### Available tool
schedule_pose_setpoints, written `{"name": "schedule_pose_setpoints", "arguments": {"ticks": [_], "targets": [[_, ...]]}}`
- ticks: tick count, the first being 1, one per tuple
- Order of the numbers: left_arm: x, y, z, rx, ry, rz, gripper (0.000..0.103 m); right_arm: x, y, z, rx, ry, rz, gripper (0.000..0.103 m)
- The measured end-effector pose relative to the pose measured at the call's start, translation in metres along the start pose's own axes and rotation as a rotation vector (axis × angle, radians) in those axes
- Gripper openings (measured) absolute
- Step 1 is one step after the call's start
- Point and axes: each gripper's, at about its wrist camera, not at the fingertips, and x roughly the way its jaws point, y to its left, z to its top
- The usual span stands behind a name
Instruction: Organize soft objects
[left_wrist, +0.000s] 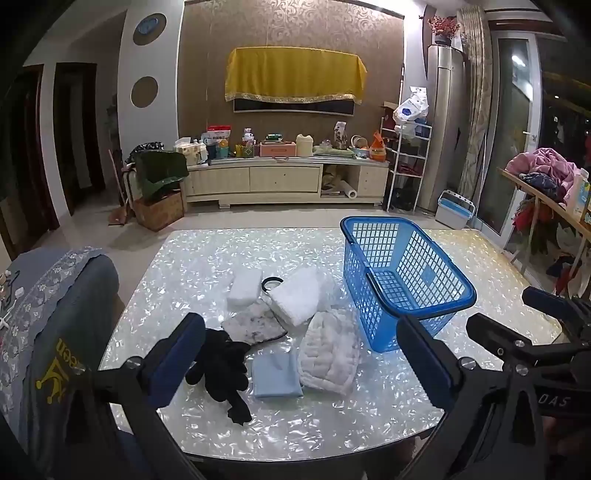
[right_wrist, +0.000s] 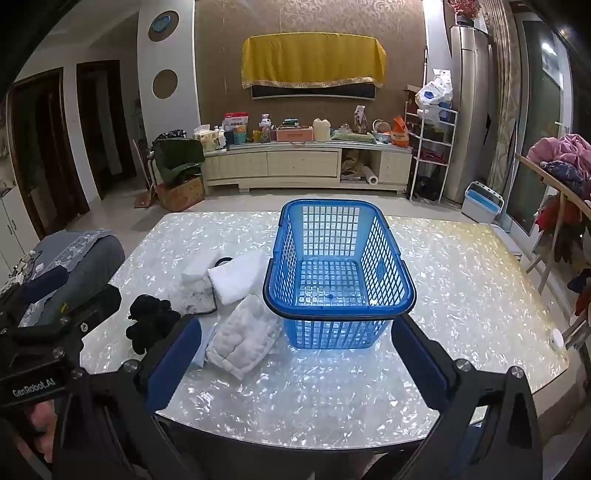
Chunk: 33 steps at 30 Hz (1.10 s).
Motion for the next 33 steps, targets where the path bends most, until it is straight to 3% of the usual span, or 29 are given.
{"name": "schedule_pose_setpoints", "arguments": {"ticks": [33], "targets": [[-0.0061,0.0001,0.0003,0.011,-0.005,-0.017,0.103,-0.0032,-0.0022,-0.0029,0.003,0.006,-0.001,0.103]]}}
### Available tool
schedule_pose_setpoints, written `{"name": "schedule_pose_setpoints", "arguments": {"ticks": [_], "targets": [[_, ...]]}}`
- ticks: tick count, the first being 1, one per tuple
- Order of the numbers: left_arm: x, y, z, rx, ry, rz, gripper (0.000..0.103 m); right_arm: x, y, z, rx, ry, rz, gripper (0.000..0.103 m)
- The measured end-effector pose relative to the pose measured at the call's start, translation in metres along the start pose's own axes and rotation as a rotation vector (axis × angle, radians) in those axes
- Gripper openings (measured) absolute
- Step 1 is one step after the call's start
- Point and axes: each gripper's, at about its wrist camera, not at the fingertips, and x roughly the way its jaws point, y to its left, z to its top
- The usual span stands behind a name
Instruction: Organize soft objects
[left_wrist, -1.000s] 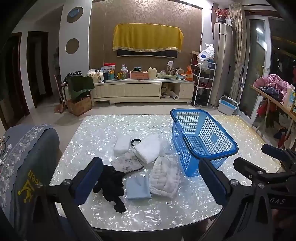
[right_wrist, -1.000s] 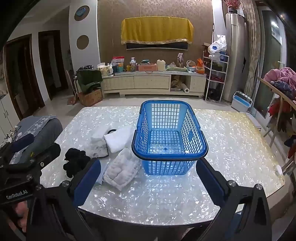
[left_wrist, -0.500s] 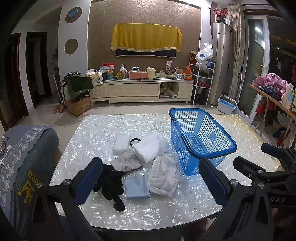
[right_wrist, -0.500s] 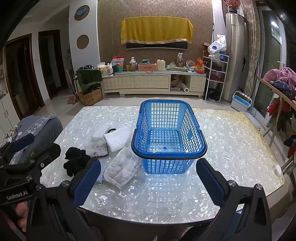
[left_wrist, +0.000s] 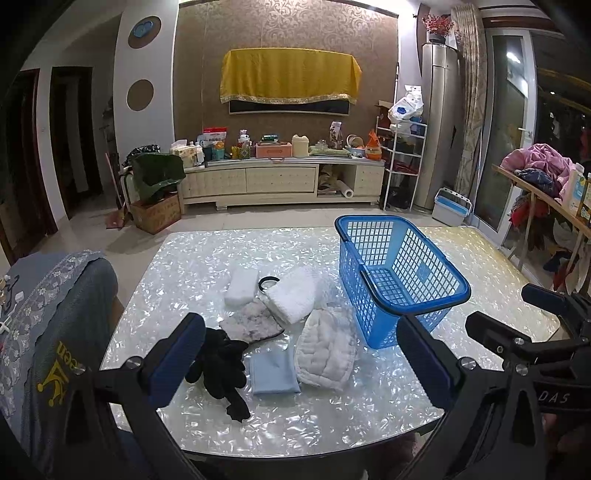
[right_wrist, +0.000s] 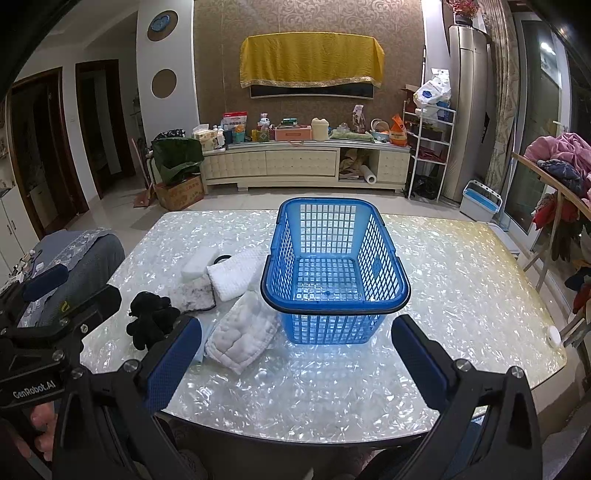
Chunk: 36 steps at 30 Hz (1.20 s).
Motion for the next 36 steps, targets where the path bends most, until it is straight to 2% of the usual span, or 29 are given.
{"name": "schedule_pose_setpoints", "arguments": {"ticks": [36], "targets": [[-0.0052,-0.0025,0.0009,0.005,-0.006,0.002,0.103,-0.0097,0.0012,-0.0013,-0.002,0.006,0.013,0.103]]}}
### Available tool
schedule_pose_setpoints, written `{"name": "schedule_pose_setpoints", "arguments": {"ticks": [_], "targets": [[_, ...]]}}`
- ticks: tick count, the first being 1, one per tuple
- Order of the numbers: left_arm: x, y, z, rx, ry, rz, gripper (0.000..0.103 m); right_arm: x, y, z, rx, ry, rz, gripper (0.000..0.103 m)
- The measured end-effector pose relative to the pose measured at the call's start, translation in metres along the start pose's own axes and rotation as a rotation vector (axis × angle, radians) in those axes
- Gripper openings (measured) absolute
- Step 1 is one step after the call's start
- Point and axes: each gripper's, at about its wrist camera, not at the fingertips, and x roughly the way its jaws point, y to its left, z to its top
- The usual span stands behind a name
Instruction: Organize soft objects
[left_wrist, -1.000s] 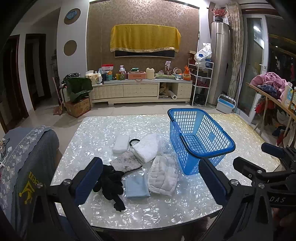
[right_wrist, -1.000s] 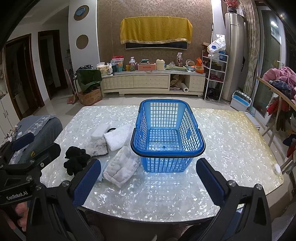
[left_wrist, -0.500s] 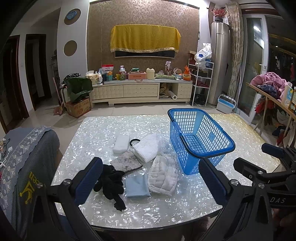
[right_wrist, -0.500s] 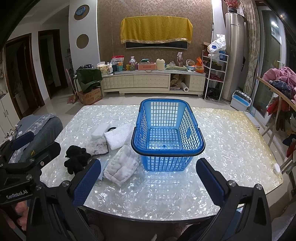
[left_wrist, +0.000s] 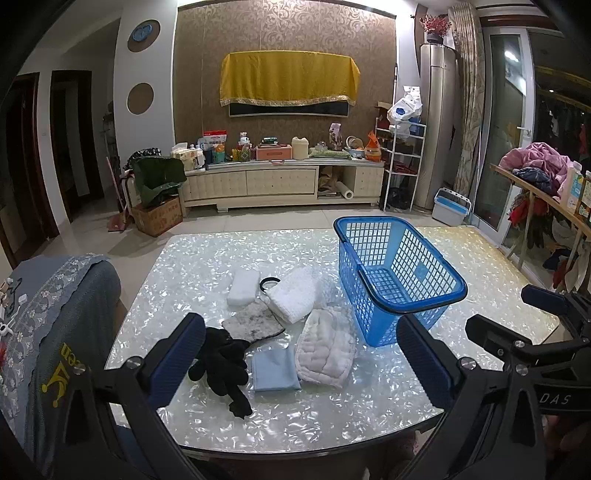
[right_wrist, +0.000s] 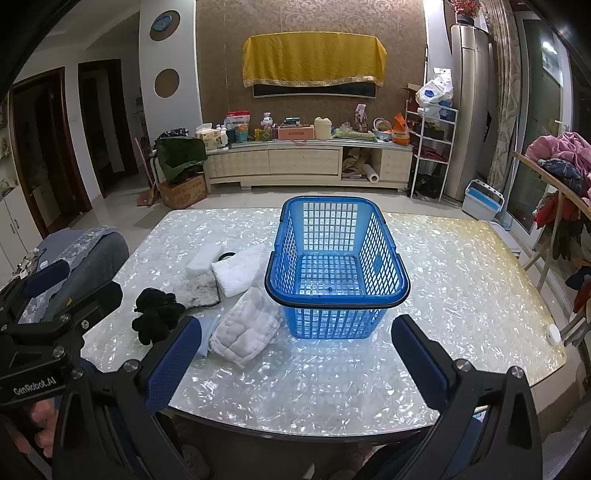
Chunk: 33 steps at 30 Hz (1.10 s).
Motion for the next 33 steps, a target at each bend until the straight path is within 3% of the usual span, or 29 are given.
{"name": "schedule_pose_setpoints", "arguments": {"ticks": [15,33], "targets": [[0.005,0.003,0.001,0.004,0.042,-0.017,0.103,0.006,0.001,0.003,-0.017,0.023,0.0,0.103],[0.049,0.073,0.003,-0.008,0.203,0.007,0.103,0.067,0.039,0.026,-0.144,0.166,0.107,0.103]]}}
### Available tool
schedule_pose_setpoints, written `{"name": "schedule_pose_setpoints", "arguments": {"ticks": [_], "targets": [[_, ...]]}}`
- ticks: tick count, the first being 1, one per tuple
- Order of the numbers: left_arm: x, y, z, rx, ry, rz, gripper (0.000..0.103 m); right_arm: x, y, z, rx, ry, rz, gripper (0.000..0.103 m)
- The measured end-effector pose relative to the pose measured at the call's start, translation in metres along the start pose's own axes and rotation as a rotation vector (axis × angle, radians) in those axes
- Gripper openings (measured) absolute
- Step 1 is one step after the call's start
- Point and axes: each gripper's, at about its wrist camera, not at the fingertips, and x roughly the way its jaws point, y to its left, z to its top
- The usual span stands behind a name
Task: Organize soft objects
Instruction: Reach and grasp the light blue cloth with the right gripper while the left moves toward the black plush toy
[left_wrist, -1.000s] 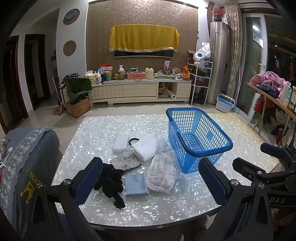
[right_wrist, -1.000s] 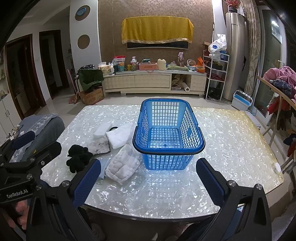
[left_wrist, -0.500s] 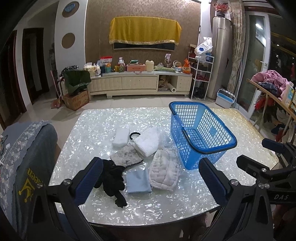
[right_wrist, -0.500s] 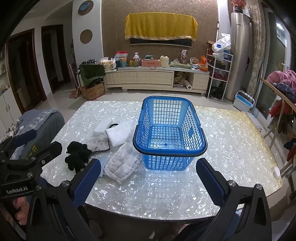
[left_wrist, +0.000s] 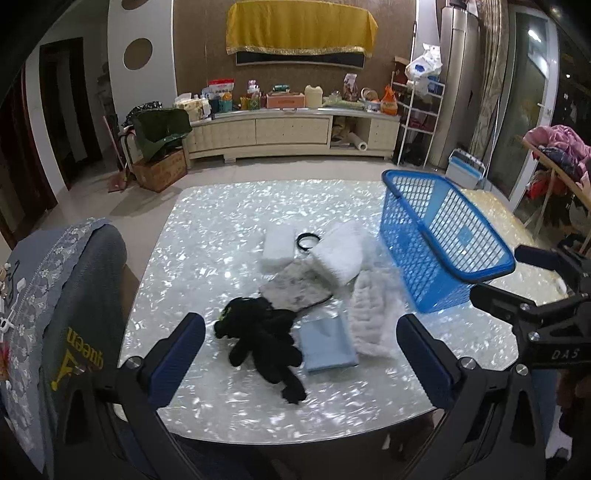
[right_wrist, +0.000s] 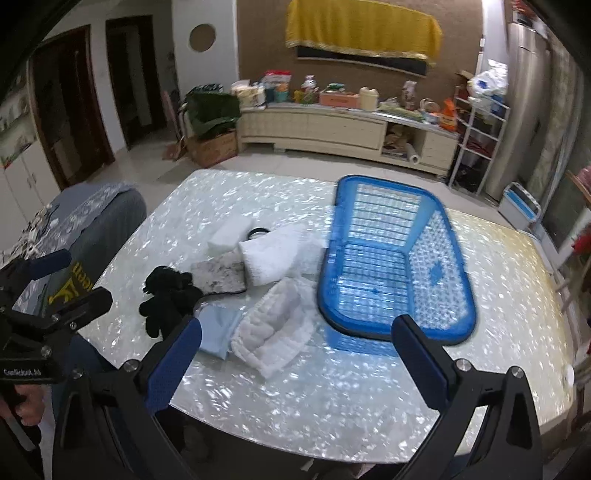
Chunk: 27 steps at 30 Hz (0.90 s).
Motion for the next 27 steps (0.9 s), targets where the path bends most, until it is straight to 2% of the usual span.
{"name": "schedule_pose_setpoints", "arguments": {"ticks": [7,9,15,25,27], "targets": [[0.012,0.03,-0.001,0.002,0.039,0.019,0.103,0.026,0.029,0.009,-0.073,0.054,0.053,0.103],[0.017,0.038,-0.002,-0.003,0.048,0.026,0.103,0.036,0.038,0.013,-0.087,0.07,0.07,0.098],[0.04,0.064,-0.015,-0.029,0.103,0.036,0.103,0.061,0.052,0.013,-0.11,0.159,0.114,0.095],[0.074,0.093,-0.029,-0.056,0.175,0.023,0.103,0.104,0.074,0.013,-0.133,0.253,0.115,0.089],[0.083,0.097,-0.031,-0.066,0.19,0.012,0.103,0.114,0.076,0.011,-0.131,0.28,0.113,0.084]]}}
